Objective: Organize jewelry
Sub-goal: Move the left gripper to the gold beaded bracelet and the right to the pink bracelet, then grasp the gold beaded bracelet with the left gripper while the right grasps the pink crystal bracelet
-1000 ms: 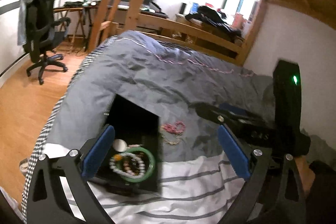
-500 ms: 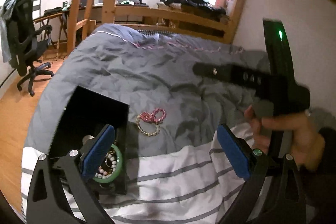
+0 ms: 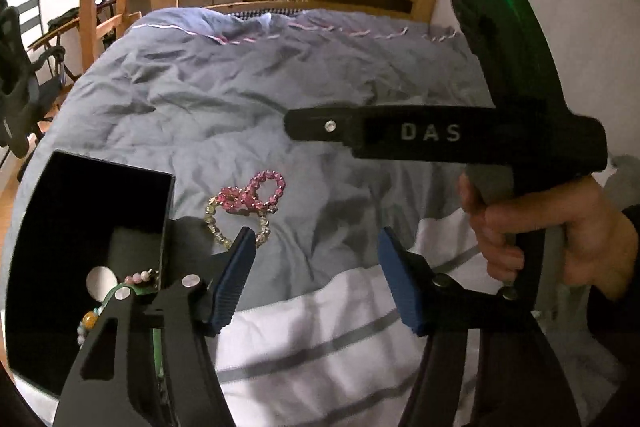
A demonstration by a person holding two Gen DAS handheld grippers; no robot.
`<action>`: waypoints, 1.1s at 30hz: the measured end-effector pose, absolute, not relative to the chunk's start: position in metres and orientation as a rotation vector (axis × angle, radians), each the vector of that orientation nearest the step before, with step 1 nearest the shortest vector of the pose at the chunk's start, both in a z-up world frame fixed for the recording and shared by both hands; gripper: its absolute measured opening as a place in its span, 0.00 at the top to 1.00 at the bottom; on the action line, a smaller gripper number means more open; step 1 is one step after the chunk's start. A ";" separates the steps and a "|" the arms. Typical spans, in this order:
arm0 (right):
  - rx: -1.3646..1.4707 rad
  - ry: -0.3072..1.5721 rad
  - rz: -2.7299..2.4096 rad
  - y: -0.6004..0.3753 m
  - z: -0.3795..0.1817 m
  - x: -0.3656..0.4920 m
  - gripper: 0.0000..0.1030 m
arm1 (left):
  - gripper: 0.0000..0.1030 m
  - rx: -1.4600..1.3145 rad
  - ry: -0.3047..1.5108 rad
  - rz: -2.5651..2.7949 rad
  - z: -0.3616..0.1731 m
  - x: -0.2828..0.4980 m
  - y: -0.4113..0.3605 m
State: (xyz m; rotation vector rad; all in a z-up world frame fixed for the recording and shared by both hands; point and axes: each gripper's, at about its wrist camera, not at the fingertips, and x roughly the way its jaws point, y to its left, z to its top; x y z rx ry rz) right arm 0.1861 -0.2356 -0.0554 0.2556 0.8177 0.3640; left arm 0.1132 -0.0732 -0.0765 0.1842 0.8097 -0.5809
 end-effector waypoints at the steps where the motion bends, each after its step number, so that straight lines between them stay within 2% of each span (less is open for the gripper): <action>1: 0.255 0.843 0.389 -0.234 -0.063 0.191 0.53 | 0.40 0.208 0.809 -0.580 -0.080 0.115 -0.076; 2: 0.256 0.856 0.395 -0.233 -0.067 0.193 0.56 | 0.41 0.231 0.807 -0.578 -0.084 0.117 -0.079; 5: 0.265 0.882 0.414 -0.230 -0.078 0.202 0.63 | 0.51 0.253 0.827 -0.569 -0.095 0.128 -0.084; 12: 0.249 0.950 0.393 -0.227 -0.106 0.226 0.63 | 0.61 0.249 0.864 -0.510 -0.113 0.157 -0.085; 16: 0.205 0.971 0.405 -0.218 -0.117 0.238 0.63 | 0.74 0.253 0.888 -0.504 -0.120 0.164 -0.087; 17: 0.191 0.974 0.405 -0.216 -0.119 0.240 0.67 | 0.76 0.261 0.892 -0.490 -0.122 0.165 -0.089; 18: 0.174 0.976 0.399 -0.214 -0.121 0.242 0.78 | 0.85 0.281 0.903 -0.459 -0.125 0.168 -0.090; 19: 0.157 0.984 0.383 -0.212 -0.124 0.244 0.83 | 0.92 0.288 0.920 -0.433 -0.128 0.170 -0.090; 20: 0.155 0.989 0.371 -0.213 -0.126 0.245 0.88 | 0.94 0.283 0.932 -0.414 -0.130 0.173 -0.088; 21: 0.159 0.989 0.363 -0.214 -0.128 0.245 0.91 | 0.95 0.264 0.945 -0.390 -0.130 0.177 -0.084; 24: 0.169 0.966 0.346 -0.221 -0.128 0.240 0.92 | 1.00 0.226 0.958 -0.381 -0.127 0.180 -0.077; 33: 0.283 0.857 0.352 -0.243 -0.089 0.212 0.92 | 1.00 0.202 0.973 -0.447 -0.121 0.164 -0.077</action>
